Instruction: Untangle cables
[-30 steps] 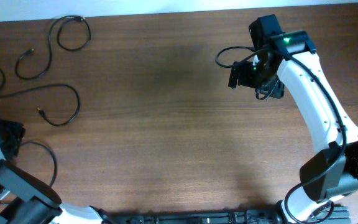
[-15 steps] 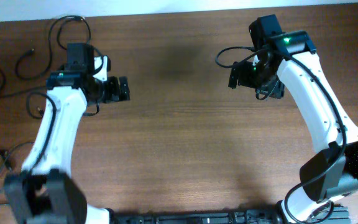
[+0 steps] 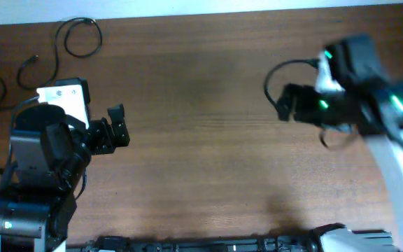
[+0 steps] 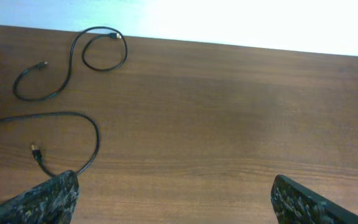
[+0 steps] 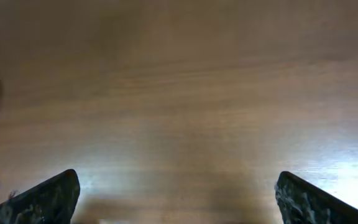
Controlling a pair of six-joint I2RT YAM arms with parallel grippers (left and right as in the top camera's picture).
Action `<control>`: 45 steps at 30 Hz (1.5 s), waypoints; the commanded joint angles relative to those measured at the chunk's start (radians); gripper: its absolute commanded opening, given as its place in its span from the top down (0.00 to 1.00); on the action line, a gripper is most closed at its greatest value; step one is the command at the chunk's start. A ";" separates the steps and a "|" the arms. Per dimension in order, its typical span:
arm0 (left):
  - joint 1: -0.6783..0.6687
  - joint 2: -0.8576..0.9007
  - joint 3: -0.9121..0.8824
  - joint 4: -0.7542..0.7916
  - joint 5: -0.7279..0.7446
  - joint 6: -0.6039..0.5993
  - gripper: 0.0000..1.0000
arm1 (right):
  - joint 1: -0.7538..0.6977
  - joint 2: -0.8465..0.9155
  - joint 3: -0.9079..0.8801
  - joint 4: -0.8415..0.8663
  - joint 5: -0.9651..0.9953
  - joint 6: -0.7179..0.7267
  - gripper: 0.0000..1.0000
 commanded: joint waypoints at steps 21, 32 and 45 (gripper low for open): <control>0.000 -0.006 0.004 0.001 -0.014 -0.010 0.01 | 0.106 -0.696 -0.568 0.364 0.161 -0.142 0.02; 0.000 -0.006 0.004 0.001 -0.014 -0.010 0.01 | -0.225 -1.206 -1.291 1.084 -0.190 -0.326 0.02; 0.000 -0.006 0.004 0.001 -0.014 -0.010 0.01 | -0.224 -1.326 -1.608 1.555 -0.010 -0.325 0.02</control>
